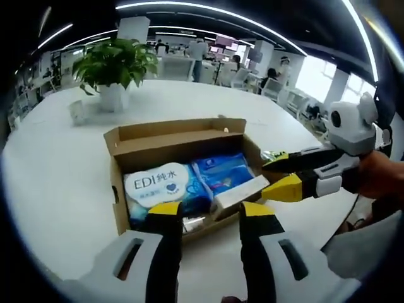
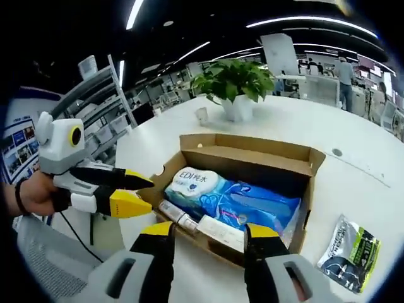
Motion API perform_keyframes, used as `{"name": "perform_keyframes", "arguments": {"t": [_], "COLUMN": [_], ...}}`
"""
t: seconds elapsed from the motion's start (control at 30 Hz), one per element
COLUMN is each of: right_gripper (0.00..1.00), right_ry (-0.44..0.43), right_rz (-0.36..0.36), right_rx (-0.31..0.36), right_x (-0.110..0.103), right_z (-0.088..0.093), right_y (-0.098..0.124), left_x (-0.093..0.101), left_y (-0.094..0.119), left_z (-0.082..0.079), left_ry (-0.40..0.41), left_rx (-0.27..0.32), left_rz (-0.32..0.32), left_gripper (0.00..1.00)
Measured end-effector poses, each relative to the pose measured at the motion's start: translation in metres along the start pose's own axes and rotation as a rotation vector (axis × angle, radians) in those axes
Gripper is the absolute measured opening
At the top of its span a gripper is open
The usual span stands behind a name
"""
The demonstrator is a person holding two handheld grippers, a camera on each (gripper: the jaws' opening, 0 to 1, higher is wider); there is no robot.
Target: Operate the shoe box by opening the lid, removing the specified soft item, and placing it in the target area until the item is outside and the box remains undamaged.
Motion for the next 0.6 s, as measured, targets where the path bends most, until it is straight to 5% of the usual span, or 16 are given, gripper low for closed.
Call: {"name": "perform_keyframes", "arguments": {"t": [0.6], "right_gripper": [0.43], "right_ry": [0.108], "right_rz": [-0.068], "right_rx": [-0.056], "right_x": [-0.013], "right_z": [-0.026], "right_y": [-0.048], "left_x": [-0.048], "left_y": [-0.005], "left_z": [-0.003], "left_ry": [-0.125], "left_rx": [-0.069], "left_rz": [0.029], "left_gripper": [0.39]}}
Point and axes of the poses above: the point that each gripper's makers call its tool centre point, and the gripper's own axes: y roughly backward along the fingers, x roughly to its right, z roughly out of its underside, the point moved 7 cm from there along y, roughly backward along the fingers, and after that the axes turned 3 degrees about y, right-handed, at the moved point
